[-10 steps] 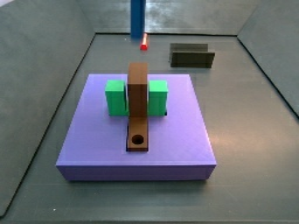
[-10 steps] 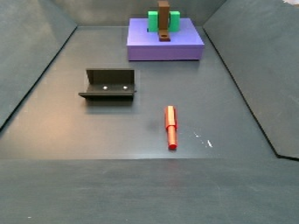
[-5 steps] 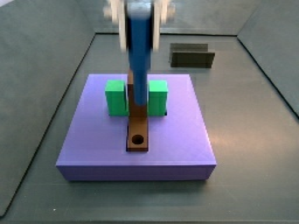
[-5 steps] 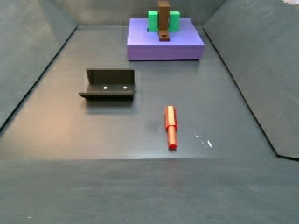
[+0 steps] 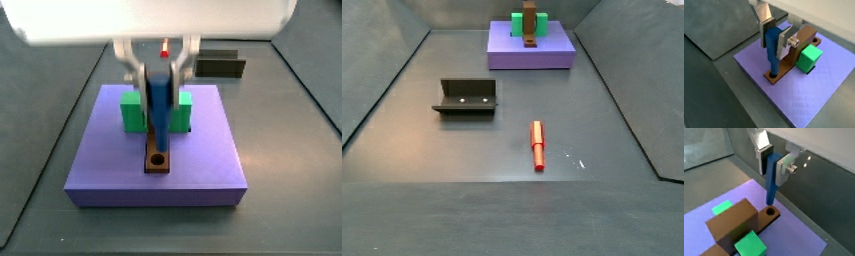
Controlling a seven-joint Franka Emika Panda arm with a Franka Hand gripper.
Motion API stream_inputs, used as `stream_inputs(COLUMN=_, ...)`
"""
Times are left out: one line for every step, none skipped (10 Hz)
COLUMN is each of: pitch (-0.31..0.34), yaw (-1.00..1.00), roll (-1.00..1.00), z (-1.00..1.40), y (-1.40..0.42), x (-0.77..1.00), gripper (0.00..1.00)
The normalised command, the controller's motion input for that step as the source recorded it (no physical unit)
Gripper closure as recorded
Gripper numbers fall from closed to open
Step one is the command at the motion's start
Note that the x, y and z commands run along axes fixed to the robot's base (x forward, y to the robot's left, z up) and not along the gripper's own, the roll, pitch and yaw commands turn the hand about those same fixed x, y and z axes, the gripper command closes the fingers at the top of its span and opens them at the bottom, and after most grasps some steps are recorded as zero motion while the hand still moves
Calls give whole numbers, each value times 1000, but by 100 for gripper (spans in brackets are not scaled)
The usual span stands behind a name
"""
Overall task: Pick up the blue object. Move up. Place the blue object on the fixture. Regrasp the blue object. Move to above the board. Insert the blue object.
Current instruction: Insert the blue object.
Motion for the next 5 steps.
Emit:
stream_inputs(pitch=0, yaw=46, roll=203, z=-314, y=-51, x=0, gripper=100)
stream_inputs(pitch=0, yaw=3, roll=223, z=-303, y=-14, x=0, gripper=100)
stream_inputs(pitch=0, yaw=0, roll=136, z=-197, y=0, x=-83, gripper=100)
stream_inputs(pitch=0, yaw=0, roll=73, z=-114, y=0, x=-220, gripper=100)
stream_inputs(pitch=0, yaw=0, roll=7, z=-109, y=-46, x=-51, gripper=100)
